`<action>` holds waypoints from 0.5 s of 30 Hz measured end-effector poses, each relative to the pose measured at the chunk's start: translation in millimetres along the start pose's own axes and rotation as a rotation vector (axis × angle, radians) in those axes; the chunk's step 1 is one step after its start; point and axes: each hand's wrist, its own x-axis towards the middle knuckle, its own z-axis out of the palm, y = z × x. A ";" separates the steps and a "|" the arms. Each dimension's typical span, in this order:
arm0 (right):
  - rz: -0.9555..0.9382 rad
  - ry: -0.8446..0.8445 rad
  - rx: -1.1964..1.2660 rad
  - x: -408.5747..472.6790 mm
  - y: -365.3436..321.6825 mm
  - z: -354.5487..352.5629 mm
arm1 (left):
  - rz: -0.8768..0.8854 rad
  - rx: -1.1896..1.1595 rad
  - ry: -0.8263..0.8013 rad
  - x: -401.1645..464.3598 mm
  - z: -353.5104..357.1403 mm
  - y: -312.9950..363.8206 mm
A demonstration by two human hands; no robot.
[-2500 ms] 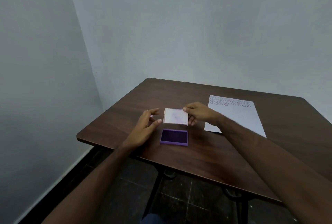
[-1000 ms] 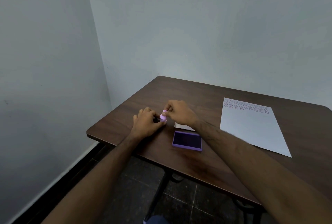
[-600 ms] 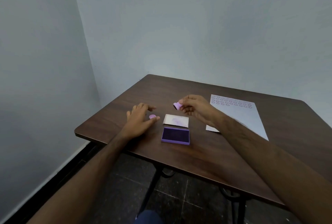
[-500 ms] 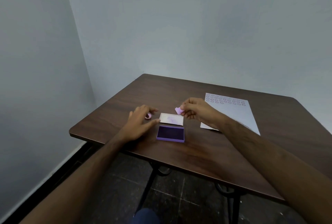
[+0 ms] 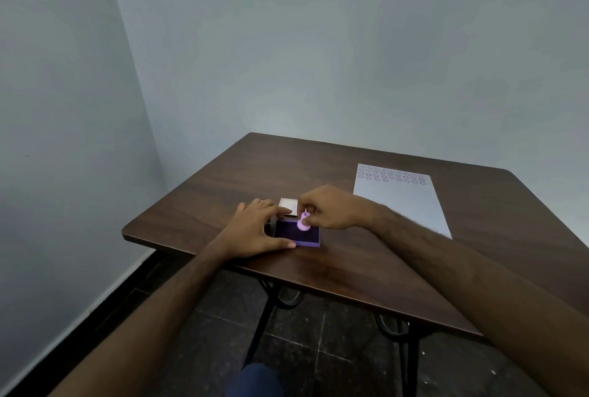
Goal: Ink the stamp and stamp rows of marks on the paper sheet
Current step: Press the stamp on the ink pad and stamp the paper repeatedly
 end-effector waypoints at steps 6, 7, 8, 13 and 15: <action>-0.014 -0.049 -0.101 4.6 -5.3 5.3 | 0.001 -0.016 -0.025 2.6 2.3 -3.4; -0.022 -0.058 -0.136 5.5 -7.1 7.0 | 0.001 -0.022 -0.023 2.6 3.0 -4.0; -0.030 -0.066 -0.172 6.6 -9.0 8.6 | 0.002 -0.025 -0.023 3.0 3.6 -4.4; 0.011 -0.053 -0.179 11.7 -13.4 15.8 | -0.002 -0.040 -0.033 3.6 3.3 -4.3; -0.004 -0.065 -0.138 10.2 -12.1 15.9 | -0.002 -0.045 -0.035 3.9 3.2 -4.0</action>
